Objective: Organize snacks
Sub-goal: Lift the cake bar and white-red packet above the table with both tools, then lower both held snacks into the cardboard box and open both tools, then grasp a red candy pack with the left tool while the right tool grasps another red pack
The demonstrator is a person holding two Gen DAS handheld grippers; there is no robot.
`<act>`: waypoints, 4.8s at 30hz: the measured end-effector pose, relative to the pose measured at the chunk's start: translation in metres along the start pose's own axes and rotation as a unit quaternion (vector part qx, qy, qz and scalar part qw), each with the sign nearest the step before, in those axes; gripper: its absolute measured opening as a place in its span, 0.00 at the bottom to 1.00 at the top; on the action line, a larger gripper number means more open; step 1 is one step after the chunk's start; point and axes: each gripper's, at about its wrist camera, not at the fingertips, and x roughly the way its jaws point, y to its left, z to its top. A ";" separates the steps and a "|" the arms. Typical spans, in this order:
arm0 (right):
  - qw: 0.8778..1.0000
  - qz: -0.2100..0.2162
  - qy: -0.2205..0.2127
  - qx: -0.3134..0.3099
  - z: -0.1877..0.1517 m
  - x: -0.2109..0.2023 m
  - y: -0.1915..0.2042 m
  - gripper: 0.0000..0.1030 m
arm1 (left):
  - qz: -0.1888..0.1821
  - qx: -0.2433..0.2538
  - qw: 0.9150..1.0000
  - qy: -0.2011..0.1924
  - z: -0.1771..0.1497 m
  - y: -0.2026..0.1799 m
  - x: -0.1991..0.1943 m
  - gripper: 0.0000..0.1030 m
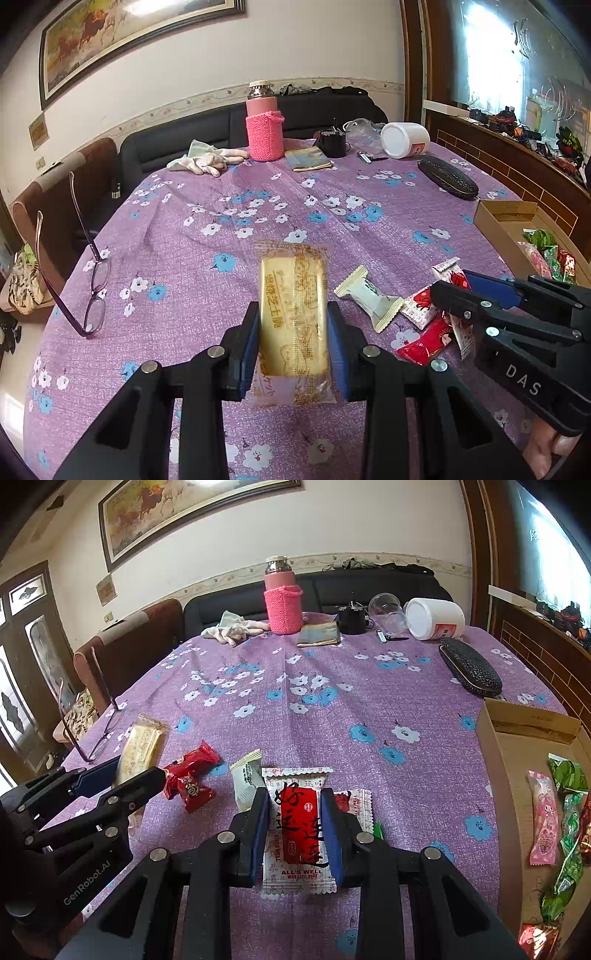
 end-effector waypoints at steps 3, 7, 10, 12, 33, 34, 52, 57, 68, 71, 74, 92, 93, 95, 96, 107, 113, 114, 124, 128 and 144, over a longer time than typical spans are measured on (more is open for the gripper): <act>1.000 0.002 -0.001 0.005 0.001 -0.001 -0.002 0.29 | 0.003 0.001 1.000 -0.001 0.000 0.000 0.000 0.32; 1.000 0.001 -0.001 0.007 0.001 -0.001 -0.002 0.29 | 0.004 0.002 1.000 0.000 0.000 0.000 0.000 0.32; 1.000 0.002 -0.001 0.007 0.001 -0.002 -0.003 0.29 | 0.004 0.002 1.000 0.000 0.000 0.000 0.000 0.32; 1.000 0.002 -0.001 0.009 0.001 -0.002 -0.003 0.29 | 0.004 0.002 1.000 0.000 0.000 0.000 0.000 0.32; 1.000 0.002 -0.007 0.028 0.004 -0.006 -0.012 0.29 | -0.013 -0.010 1.000 -0.005 0.002 0.007 -0.004 0.32; 1.000 0.002 -0.008 0.029 0.005 -0.006 -0.013 0.29 | -0.012 -0.010 1.000 -0.005 0.002 0.007 -0.004 0.32; 0.997 -0.010 -0.025 0.075 0.016 -0.022 -0.043 0.29 | -0.022 0.004 1.000 -0.020 0.001 -0.002 -0.010 0.32; 0.995 -0.025 -0.025 0.096 0.021 -0.026 -0.058 0.29 | -0.022 0.001 1.000 -0.018 0.000 -0.001 -0.009 0.32; 0.986 -0.070 -0.037 0.146 0.029 -0.043 -0.107 0.28 | -0.045 -0.005 0.999 -0.002 0.000 -0.009 0.000 0.32; 0.983 -0.077 -0.036 0.160 0.031 -0.046 -0.120 0.28 | -0.056 -0.013 0.998 0.010 0.002 -0.010 0.002 0.32; 0.981 -0.086 -0.040 0.171 0.032 -0.052 -0.131 0.28 | -0.062 -0.015 0.998 0.015 0.006 -0.016 0.000 0.32; 0.949 -0.119 -0.075 0.282 0.026 -0.098 -0.224 0.28 | -0.206 0.029 0.978 0.013 0.056 -0.160 -0.027 0.32; 0.946 -0.122 -0.078 0.289 0.024 -0.103 -0.232 0.28 | -0.221 0.028 0.975 0.020 0.057 -0.170 -0.026 0.32; 0.943 -0.128 -0.080 0.297 0.022 -0.106 -0.242 0.28 | -0.246 0.025 0.968 0.033 0.057 -0.189 -0.023 0.32; 0.941 -0.130 -0.079 0.302 0.021 -0.108 -0.248 0.28 | -0.257 0.023 0.965 0.038 0.056 -0.197 -0.020 0.32; 0.935 -0.141 -0.041 0.323 0.013 -0.098 -0.275 0.28 | -0.306 0.029 0.947 0.092 0.031 -0.247 0.009 0.32; 0.935 -0.146 -0.019 0.322 0.010 -0.087 -0.275 0.28 | -0.314 0.039 0.943 0.101 0.022 -0.251 0.013 0.32; 0.935 -0.147 -0.018 0.321 0.009 -0.086 -0.275 0.29 | -0.315 0.043 0.943 0.098 0.021 -0.251 0.011 0.32; 0.936 -0.145 -0.017 0.321 0.011 -0.085 -0.272 0.33 | -0.309 0.039 0.946 0.087 0.021 -0.247 0.008 0.38; 0.936 -0.152 -0.026 0.317 0.012 -0.090 -0.270 0.33 | -0.309 0.026 0.947 0.078 0.025 -0.241 0.006 0.46; 0.965 -0.096 -0.078 0.232 0.028 -0.102 -0.216 0.35 | -0.252 -0.001 0.966 0.066 0.050 -0.167 -0.020 0.47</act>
